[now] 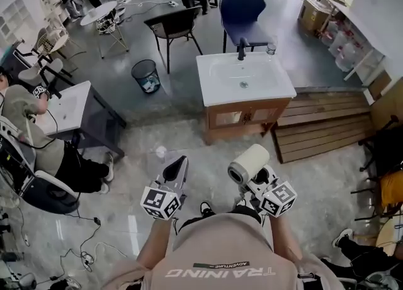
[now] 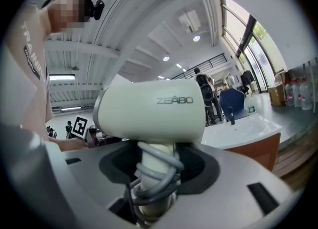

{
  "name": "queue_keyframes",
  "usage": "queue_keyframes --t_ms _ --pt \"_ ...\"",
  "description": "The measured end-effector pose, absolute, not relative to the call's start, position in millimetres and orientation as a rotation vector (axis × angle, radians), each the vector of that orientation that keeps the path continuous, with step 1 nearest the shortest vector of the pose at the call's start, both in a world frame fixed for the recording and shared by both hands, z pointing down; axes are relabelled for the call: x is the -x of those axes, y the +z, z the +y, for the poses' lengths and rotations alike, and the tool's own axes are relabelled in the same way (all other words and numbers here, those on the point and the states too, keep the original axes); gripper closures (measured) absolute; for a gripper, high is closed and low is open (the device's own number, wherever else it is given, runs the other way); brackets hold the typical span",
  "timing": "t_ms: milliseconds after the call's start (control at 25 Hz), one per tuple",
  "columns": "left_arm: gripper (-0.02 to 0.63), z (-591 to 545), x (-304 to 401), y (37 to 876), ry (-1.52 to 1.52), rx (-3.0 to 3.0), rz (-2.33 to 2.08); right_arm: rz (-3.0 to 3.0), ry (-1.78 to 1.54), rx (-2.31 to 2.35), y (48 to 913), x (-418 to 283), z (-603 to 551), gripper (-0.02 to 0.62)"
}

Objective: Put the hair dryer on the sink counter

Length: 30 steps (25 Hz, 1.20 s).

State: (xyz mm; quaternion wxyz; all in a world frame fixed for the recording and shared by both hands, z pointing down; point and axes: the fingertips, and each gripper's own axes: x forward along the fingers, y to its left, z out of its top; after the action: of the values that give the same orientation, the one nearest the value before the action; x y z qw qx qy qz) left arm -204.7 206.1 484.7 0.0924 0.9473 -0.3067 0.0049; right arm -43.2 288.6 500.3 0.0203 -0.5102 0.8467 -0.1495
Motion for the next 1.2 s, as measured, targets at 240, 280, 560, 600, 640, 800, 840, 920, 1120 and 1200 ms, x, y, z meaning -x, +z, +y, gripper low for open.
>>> queue_keyframes --t_ms 240,280,560,600,640,800,840,920,1120,1200 --pt "0.598 202 202 486 -0.02 -2.81 -0.873 2.627 -0.454 1.574 500 47 285 0.38" --pt "0.598 201 202 484 -0.024 -2.804 -0.871 2.626 -0.451 1.572 497 48 283 0.38" --pt "0.598 204 207 469 -0.05 -2.83 -0.85 2.628 -0.386 1.555 481 55 273 0.38" --pt "0.598 201 209 471 -0.04 -2.828 -0.851 2.632 -0.377 1.553 480 57 271 0.38" --pt "0.598 200 212 474 -0.033 -2.824 -0.851 2.633 -0.373 1.554 480 60 270 0.38" --pt "0.598 196 213 483 -0.028 -2.808 -0.837 2.605 -0.4 1.582 485 58 267 0.38" --pt "0.598 196 211 486 -0.033 -2.799 -0.83 2.596 -0.413 1.594 488 55 267 0.38" --pt "0.598 194 208 492 -0.04 -2.775 -0.81 2.583 -0.435 1.618 493 50 265 0.38" --pt "0.598 185 191 502 -0.02 -2.764 -0.759 2.584 -0.448 1.639 500 37 256 0.38" --pt "0.598 179 183 506 -0.016 -2.763 -0.755 2.589 -0.455 1.64 504 31 249 0.38"
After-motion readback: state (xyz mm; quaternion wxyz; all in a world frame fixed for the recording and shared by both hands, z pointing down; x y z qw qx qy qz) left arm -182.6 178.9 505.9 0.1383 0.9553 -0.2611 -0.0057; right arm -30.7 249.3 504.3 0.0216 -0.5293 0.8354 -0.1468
